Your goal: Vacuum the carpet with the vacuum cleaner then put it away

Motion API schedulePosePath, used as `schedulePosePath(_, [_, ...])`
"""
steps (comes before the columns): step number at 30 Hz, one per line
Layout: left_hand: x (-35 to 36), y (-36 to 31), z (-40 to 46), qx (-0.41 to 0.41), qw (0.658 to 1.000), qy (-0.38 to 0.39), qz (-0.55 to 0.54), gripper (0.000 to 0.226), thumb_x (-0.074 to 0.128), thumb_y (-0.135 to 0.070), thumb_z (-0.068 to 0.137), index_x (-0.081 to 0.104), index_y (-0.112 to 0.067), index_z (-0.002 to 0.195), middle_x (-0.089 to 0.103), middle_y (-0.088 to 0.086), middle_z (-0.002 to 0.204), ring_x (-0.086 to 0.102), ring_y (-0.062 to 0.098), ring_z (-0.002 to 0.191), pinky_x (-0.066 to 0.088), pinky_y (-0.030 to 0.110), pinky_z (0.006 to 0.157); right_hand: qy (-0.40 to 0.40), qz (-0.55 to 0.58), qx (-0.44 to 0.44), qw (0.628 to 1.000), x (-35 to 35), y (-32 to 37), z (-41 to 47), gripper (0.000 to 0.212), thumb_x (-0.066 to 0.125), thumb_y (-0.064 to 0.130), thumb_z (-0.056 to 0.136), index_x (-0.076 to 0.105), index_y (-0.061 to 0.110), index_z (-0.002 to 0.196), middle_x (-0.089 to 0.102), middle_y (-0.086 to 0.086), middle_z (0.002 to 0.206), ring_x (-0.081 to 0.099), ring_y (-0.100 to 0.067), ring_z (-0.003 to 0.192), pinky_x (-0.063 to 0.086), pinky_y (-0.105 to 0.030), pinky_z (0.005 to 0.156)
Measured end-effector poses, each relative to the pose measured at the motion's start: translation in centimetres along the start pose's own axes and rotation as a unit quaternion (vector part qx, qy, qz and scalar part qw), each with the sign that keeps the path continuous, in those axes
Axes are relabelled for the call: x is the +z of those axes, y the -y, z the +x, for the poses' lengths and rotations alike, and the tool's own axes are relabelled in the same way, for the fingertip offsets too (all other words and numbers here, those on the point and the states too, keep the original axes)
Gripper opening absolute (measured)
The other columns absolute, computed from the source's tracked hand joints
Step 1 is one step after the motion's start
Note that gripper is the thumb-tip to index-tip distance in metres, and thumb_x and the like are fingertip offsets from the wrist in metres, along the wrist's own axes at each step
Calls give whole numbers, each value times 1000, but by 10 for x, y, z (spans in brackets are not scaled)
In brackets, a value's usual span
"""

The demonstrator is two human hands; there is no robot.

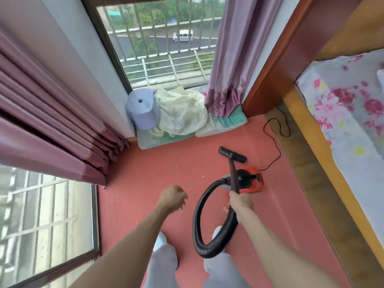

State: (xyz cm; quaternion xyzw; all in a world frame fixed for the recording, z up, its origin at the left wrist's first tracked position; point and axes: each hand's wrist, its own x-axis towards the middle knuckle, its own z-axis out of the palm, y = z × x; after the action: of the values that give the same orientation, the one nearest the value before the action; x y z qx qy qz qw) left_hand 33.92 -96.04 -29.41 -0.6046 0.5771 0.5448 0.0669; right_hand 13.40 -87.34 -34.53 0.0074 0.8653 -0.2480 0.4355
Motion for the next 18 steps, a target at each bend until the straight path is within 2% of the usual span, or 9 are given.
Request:
schedulePosePath(3, [34,-48,-16,31,1000,0,4,23,46,-3,83,69,-5,85,67,6,65,62,23,56,57,34,63,17,-49,-38,998,-39,13,-1,23,57,21,85,65,4,99,68,-11,64,65,-27,41,59,-36,53])
schedulePosePath(6, [71,-86,-35,71,997,8,10,23,47,-6,85,70,-4,89,72,10,76,67,23,62,61,36,67,16,-105,-65,992,-77,22,-3,23,56,25,85,65,5,94,69,-9,64,67,-25,44,61,-38,57])
schedulePosePath(8, [94,-99,-49,93,995,21,29,24,46,-7,83,70,-8,85,73,11,80,69,24,66,60,37,69,12,-149,-85,985,-96,21,1,27,55,30,82,65,7,93,71,-9,66,71,-27,53,62,-42,65])
schedulePosePath(10, [109,-102,-61,100,993,38,58,24,45,-12,79,69,-13,82,73,10,82,69,26,71,59,38,70,14,-193,-105,975,-111,15,2,35,52,35,75,65,10,95,74,-11,79,74,-31,71,62,-44,73])
schedulePosePath(12, [115,-100,-68,97,992,42,73,31,42,-20,71,69,-12,82,73,10,83,70,29,76,59,39,71,17,-237,-115,964,-120,8,2,33,52,35,75,65,13,95,74,-11,85,73,-31,79,61,-44,76])
schedulePosePath(14, [118,-95,-72,87,993,36,64,34,40,-19,69,70,-11,83,73,10,81,70,27,73,59,38,70,26,-263,-122,957,-124,-1,-3,28,52,33,78,65,15,94,74,-10,86,73,-30,80,61,-42,75])
schedulePosePath(16, [118,-90,-74,78,995,25,53,27,43,-12,75,69,-15,80,71,7,77,68,22,65,58,35,69,28,-259,-120,958,-124,-8,-9,25,53,31,81,66,14,95,73,-8,84,73,-29,78,61,-41,73])
schedulePosePath(18, [115,-85,-74,71,996,12,45,26,44,-5,79,67,-16,79,68,4,73,64,18,61,57,33,66,31,-242,-100,965,-121,-13,-11,23,55,29,84,66,12,97,70,-4,76,71,-28,75,60,-36,71])
